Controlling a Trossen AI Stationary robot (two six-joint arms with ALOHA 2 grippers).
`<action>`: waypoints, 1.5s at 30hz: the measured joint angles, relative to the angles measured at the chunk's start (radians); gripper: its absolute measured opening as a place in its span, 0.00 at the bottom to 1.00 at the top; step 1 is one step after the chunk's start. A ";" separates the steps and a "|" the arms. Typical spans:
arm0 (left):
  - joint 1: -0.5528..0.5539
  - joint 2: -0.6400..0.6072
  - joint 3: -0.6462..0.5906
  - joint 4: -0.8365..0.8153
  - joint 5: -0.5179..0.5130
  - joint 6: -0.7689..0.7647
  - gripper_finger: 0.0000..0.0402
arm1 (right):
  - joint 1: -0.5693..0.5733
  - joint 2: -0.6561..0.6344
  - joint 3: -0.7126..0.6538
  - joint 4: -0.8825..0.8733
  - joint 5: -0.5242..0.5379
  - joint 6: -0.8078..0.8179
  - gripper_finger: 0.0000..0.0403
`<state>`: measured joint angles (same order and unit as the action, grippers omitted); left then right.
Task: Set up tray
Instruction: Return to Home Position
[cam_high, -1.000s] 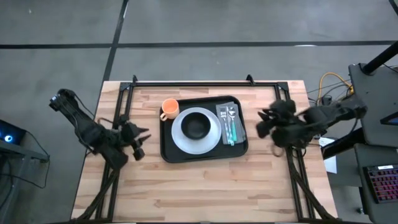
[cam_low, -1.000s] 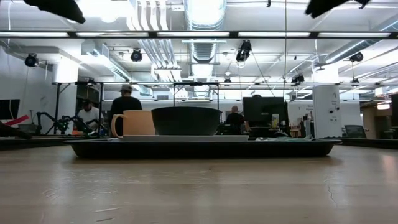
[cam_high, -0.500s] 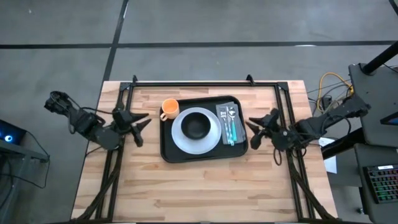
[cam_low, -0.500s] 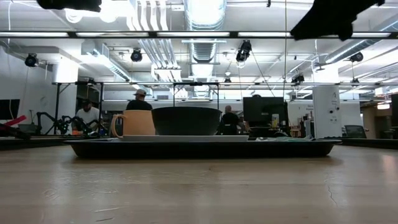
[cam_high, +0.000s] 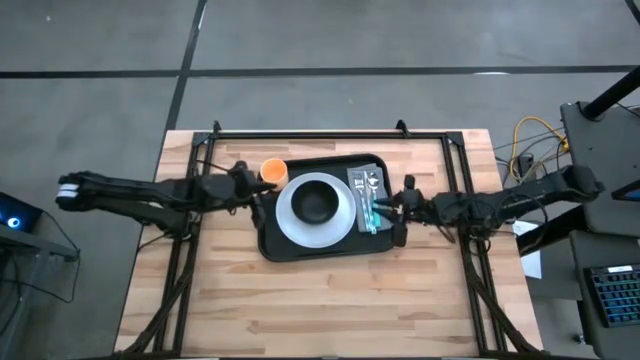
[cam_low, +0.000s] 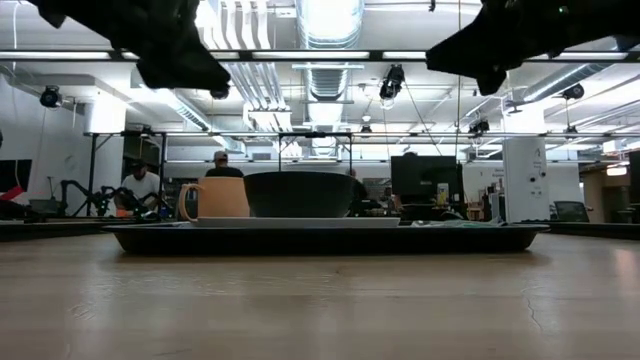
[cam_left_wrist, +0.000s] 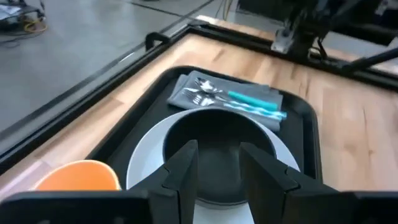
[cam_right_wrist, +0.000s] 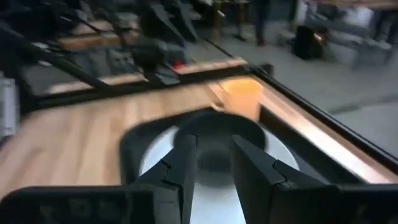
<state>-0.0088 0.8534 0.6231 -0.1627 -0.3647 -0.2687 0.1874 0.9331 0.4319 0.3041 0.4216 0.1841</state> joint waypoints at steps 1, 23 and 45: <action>0.001 0.015 0.000 0.006 0.003 0.008 0.24 | -0.017 -0.009 -0.012 0.021 -0.035 -0.013 0.22; -0.004 0.007 -0.064 0.062 0.218 0.129 0.24 | -0.030 -0.792 -0.158 -0.380 -0.309 -0.017 0.21; -0.032 -0.254 -0.354 0.265 0.288 0.110 0.24 | -0.030 -0.913 -0.157 -0.552 -0.379 0.021 0.19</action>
<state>-0.0406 0.5998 0.2691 0.1026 -0.0767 -0.1585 0.1577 0.0205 0.2745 -0.2480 0.0425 0.2053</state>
